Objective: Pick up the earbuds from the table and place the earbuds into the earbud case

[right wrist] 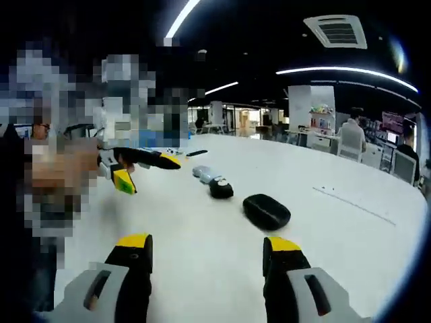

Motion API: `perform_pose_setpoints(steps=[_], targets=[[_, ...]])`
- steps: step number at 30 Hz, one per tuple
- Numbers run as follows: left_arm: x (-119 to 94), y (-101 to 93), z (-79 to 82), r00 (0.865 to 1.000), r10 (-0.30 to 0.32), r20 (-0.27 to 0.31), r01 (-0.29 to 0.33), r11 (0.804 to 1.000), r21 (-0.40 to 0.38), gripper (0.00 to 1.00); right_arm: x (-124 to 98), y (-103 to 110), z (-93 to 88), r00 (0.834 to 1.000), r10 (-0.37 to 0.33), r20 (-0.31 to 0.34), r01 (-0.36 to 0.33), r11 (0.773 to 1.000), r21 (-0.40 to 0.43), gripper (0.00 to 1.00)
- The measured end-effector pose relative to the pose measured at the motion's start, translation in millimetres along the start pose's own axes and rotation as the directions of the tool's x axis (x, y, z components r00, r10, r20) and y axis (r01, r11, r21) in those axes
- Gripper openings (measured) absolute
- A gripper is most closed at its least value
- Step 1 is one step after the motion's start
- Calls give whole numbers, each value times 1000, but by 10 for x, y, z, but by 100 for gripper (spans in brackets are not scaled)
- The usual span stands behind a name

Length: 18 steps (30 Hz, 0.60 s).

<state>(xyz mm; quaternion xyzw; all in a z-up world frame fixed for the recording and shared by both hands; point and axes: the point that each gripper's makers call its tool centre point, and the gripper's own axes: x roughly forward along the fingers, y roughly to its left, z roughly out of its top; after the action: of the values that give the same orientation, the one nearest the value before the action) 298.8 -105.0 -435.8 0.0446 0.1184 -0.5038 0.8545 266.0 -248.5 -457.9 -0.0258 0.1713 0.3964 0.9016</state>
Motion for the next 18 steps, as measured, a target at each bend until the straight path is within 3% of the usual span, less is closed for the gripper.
perform_pose_setpoints(steps=[7,14,18], targets=[[-694,-166,-215,996,84,34,-84,996,-5,73,-445,297,-159,990,-119,74,115,992,58,64],[-1325,-277,-584,984,176,-8,-176,983,-57,73,-897,471,-332,977,-201,77,193,976,98,64],[-1576,-293,-674,977,213,-29,-214,973,-88,72,-1163,560,-441,966,-255,34,249,962,111,64]])
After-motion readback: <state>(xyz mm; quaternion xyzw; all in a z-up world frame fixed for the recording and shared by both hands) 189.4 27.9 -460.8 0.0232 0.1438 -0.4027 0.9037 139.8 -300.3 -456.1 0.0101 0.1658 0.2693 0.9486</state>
